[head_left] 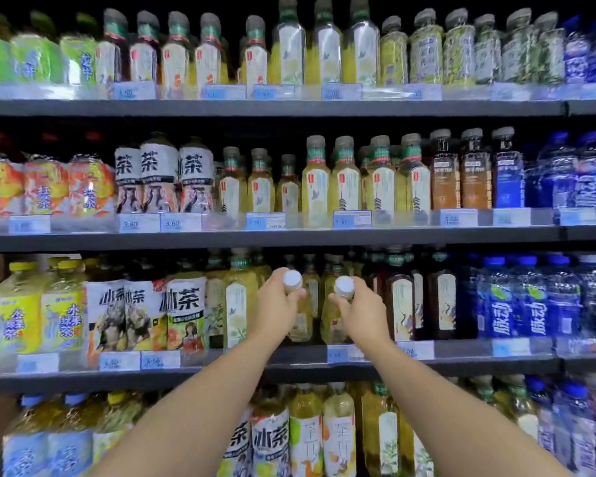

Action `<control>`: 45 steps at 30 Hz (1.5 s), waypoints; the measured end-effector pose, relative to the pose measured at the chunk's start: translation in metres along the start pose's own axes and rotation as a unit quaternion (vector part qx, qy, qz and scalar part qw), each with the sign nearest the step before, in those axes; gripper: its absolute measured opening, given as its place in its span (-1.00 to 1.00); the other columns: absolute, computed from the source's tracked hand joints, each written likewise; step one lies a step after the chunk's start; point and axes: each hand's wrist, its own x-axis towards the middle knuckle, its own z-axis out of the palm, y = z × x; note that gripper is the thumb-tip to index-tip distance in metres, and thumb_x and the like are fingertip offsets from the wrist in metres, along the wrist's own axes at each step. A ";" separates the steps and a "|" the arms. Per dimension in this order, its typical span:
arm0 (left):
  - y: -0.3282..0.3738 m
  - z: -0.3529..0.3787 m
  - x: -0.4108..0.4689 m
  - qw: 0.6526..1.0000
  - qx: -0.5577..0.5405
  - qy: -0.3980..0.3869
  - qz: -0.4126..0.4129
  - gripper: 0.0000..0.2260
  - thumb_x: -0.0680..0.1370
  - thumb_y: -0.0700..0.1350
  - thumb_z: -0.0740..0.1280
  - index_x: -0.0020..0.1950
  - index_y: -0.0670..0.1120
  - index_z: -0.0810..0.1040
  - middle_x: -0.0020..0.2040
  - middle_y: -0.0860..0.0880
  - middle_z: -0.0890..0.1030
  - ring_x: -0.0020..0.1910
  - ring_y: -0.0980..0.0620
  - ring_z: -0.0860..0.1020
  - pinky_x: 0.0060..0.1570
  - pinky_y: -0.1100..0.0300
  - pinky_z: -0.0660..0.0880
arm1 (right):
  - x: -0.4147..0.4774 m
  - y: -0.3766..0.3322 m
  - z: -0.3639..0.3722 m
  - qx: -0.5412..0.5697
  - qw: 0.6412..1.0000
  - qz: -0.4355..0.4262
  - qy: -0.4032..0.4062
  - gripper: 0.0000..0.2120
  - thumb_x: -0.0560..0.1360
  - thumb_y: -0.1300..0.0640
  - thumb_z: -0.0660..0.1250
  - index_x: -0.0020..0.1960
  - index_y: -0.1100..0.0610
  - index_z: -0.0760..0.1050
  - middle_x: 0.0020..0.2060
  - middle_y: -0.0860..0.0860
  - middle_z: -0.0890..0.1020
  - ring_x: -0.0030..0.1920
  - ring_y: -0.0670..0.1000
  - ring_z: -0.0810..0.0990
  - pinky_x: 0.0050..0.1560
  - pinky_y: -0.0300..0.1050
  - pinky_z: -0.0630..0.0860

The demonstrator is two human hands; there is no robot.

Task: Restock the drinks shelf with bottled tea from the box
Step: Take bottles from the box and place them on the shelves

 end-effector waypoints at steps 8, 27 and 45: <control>-0.037 0.048 0.085 0.995 0.020 -0.006 -0.094 -0.68 0.57 -0.05 0.40 0.25 -0.16 0.52 0.13 -0.17 0.63 0.14 -0.19 0.58 -0.05 0.18 0.42 | 0.098 0.013 0.048 0.000 0.994 0.049 -0.102 -0.63 0.54 -0.04 0.35 0.25 0.15 0.47 0.12 0.14 0.62 0.16 0.17 0.57 0.01 -0.16 0.43; -0.103 0.091 0.078 0.951 0.272 -0.125 -0.079 -0.72 0.58 -0.12 0.30 0.28 -0.12 0.42 0.14 -0.16 0.51 0.08 -0.19 0.55 0.05 -0.07 0.57 | 0.079 0.068 0.100 -0.252 0.953 0.035 -0.165 -0.82 0.59 0.03 0.22 0.15 0.06 0.45 0.00 0.08 0.51 -0.09 0.11 0.54 -0.08 -0.02 0.56; -0.113 0.111 0.105 0.899 0.349 -0.230 -0.127 -0.56 0.57 -0.10 0.30 0.46 -0.08 0.41 0.30 -0.11 0.48 0.16 -0.10 0.55 -0.01 0.12 0.53 | 0.119 0.062 0.127 -0.314 0.889 0.022 -0.334 -0.30 0.52 0.31 0.20 0.55 -0.15 0.13 0.37 0.12 0.40 0.21 0.15 0.51 0.14 0.00 0.56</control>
